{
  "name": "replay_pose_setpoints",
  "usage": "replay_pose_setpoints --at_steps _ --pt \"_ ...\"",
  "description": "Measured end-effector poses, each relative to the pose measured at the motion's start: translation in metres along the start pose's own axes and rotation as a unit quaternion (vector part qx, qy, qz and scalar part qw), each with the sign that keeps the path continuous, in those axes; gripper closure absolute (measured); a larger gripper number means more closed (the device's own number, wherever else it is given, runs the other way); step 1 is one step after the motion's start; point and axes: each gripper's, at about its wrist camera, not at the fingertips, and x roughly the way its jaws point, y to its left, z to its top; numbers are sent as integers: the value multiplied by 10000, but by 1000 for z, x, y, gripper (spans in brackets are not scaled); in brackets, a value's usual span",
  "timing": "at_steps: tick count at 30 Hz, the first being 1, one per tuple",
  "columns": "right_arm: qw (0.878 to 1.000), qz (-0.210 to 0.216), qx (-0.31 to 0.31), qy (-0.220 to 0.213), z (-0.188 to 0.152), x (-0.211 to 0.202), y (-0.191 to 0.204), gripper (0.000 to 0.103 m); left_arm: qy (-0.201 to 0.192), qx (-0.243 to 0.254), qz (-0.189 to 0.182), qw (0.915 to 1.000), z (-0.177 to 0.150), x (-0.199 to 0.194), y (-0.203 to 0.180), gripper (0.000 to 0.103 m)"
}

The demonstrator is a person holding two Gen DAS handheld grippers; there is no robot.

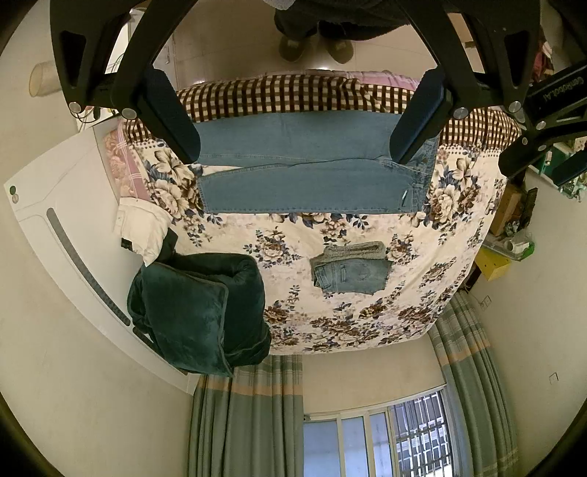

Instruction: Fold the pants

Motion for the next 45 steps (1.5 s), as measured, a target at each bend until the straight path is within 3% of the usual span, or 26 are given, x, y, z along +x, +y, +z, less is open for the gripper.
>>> replay_pose_setpoints --at_steps 45 --pt "10000 -43 -33 -8 6 -3 0 0 -32 -37 -49 10000 13 -11 -3 0"
